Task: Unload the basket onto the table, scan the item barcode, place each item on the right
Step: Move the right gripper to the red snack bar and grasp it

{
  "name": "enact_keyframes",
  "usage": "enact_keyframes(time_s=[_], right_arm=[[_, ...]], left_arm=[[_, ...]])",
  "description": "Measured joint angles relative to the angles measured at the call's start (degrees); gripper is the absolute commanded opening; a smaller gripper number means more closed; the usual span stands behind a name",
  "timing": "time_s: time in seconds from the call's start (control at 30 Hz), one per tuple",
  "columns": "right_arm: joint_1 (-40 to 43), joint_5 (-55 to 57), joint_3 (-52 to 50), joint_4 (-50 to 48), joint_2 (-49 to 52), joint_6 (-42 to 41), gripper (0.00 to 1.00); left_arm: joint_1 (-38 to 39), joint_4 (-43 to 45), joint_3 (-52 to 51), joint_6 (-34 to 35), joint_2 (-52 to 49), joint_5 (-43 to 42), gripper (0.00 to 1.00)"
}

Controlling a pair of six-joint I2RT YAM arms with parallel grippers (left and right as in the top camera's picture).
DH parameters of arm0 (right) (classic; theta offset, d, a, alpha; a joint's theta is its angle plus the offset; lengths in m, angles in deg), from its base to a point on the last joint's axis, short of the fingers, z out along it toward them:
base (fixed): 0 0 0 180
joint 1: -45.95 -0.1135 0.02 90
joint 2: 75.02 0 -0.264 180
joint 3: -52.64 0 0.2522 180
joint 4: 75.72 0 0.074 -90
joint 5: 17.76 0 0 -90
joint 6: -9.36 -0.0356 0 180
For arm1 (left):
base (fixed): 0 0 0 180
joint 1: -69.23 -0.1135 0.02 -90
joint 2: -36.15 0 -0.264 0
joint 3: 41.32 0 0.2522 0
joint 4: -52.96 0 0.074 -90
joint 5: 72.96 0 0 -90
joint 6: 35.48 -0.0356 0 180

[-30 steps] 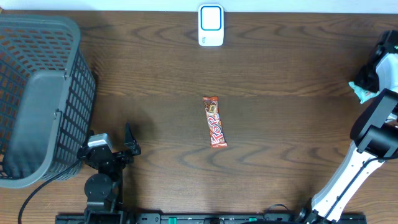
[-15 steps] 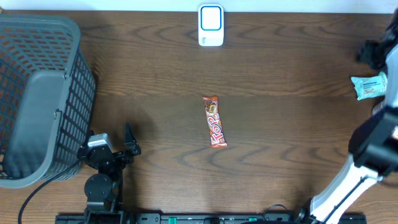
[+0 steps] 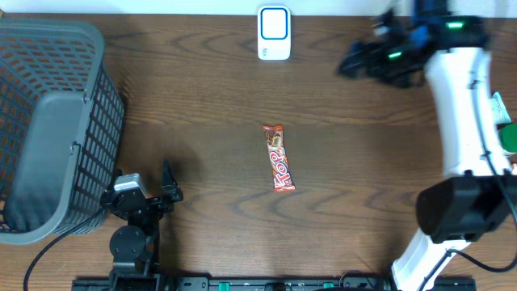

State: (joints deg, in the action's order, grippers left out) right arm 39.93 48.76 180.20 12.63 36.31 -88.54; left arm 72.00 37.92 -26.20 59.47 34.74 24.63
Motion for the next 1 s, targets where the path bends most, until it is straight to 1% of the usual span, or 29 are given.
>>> enact_keyframes(time_s=[0.07, 0.17, 0.27, 0.4, 0.47, 0.57, 0.63, 0.7, 0.83, 1.0], right_arm=[[-4.5, -0.87, -2.25, -0.15, 0.0, 0.0, 0.99], [-10.86, -0.46, -7.85, -4.24, 0.0, -0.24, 0.99], [-17.25, 4.74, -14.62, -9.01, 0.02, -2.67, 0.99], [-24.92, 12.15, -21.18, -14.38, 0.17, -5.57, 0.99], [-28.74, 15.21, -23.06, -16.85, 0.31, -7.02, 0.94], [-34.07, 22.43, -24.76, -19.71, 0.31, -10.36, 0.75], [-36.81, 27.91, -25.73, -21.24, 0.31, -13.0, 0.69], [-39.45, 34.45, -27.56, -22.6, 0.31, -15.39, 0.68], [-41.55, 41.79, -31.85, -25.2, 0.31, -17.86, 0.68], [-41.75, 44.83, -35.56, -29.03, 0.61, -18.91, 0.66]], left_arm=[[0.0, 0.0, 0.0, 0.0, 0.0, 0.0, 1.0], [0.0, 0.0, 0.0, 0.02, 0.0, 0.0, 1.0], [0.0, 0.0, 0.0, 0.0, 0.0, 0.0, 1.0], [0.0, -0.02, 0.0, 0.0, 0.0, 0.0, 1.0], [0.0, 0.0, 0.0, 0.0, 0.0, 0.0, 1.0], [0.0, 0.0, 0.0, 0.0, 0.0, 0.0, 1.0], [0.0, 0.0, 0.0, 0.0, 0.0, 0.0, 1.0], [0.0, 0.0, 0.0, 0.02, 0.0, 0.0, 1.0], [0.0, 0.0, 0.0, 0.0, 0.0, 0.0, 1.0], [0.0, -0.02, 0.0, 0.0, 0.0, 0.0, 1.0]])
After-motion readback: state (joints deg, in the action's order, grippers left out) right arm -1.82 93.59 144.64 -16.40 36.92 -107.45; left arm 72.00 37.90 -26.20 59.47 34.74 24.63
